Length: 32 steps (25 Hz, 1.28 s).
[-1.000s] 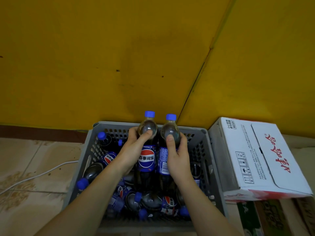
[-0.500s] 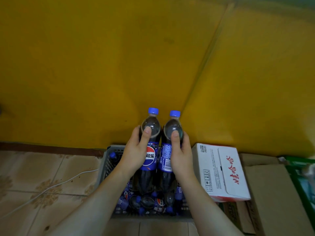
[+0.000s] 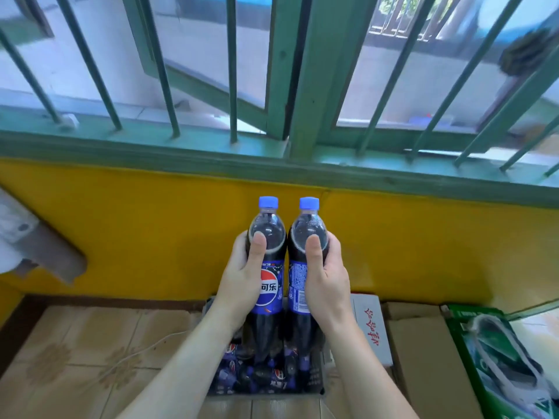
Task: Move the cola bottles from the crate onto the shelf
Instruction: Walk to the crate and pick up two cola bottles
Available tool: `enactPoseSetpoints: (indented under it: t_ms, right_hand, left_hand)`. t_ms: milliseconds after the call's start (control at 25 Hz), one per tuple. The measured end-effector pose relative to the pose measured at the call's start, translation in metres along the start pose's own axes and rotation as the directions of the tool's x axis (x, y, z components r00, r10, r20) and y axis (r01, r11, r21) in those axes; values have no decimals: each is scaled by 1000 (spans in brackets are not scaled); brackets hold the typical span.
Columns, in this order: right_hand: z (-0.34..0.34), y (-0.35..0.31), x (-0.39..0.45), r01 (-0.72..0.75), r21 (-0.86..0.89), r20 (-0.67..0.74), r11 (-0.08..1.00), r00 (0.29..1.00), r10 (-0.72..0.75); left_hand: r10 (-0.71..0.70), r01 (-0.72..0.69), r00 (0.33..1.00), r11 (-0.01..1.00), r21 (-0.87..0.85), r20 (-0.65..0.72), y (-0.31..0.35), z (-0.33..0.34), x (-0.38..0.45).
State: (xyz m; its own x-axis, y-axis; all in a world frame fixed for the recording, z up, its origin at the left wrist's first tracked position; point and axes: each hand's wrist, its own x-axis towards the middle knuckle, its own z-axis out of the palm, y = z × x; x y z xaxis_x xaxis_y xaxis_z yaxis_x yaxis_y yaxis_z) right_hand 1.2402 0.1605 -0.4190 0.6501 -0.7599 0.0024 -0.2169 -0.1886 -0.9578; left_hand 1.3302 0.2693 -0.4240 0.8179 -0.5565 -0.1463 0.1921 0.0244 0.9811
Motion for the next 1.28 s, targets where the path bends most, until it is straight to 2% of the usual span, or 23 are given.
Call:
enactPoseSetpoints:
  t_ms: [400, 560, 680, 800, 960, 1120, 1280]
  right_hand:
    - [-8, -114, -51, 152, 161, -5, 975, 988, -153]
    - [7, -143, -70, 181, 241, 68, 953, 977, -202]
    - [20, -159, -81, 239, 273, 123, 932, 952, -280]
    - [37, -176, -85, 305, 298, 182, 905, 912, -368]
    - [57, -198, -100, 328, 345, 304, 880, 848, -435]
    - [72, -217, -128, 319, 419, 435, 850, 752, -496]
    - [97, -227, -182, 276, 492, 568, 825, 616, -545]
  left_hand:
    - [215, -213, 976, 976, 42, -35, 115, -23, -65]
    - [293, -285, 950, 955, 82, -110, 140, -46, -90]
    - [358, -342, 907, 933, 109, -220, 156, -60, -111]
    - [439, -386, 829, 898, 213, -346, 170, -74, -129]
    - [485, -408, 718, 875, 262, -500, 181, -92, -158]
    - [479, -405, 604, 873, 273, -637, 187, -104, -203]
    - [477, -362, 437, 869, 337, -763, 183, -127, -268]
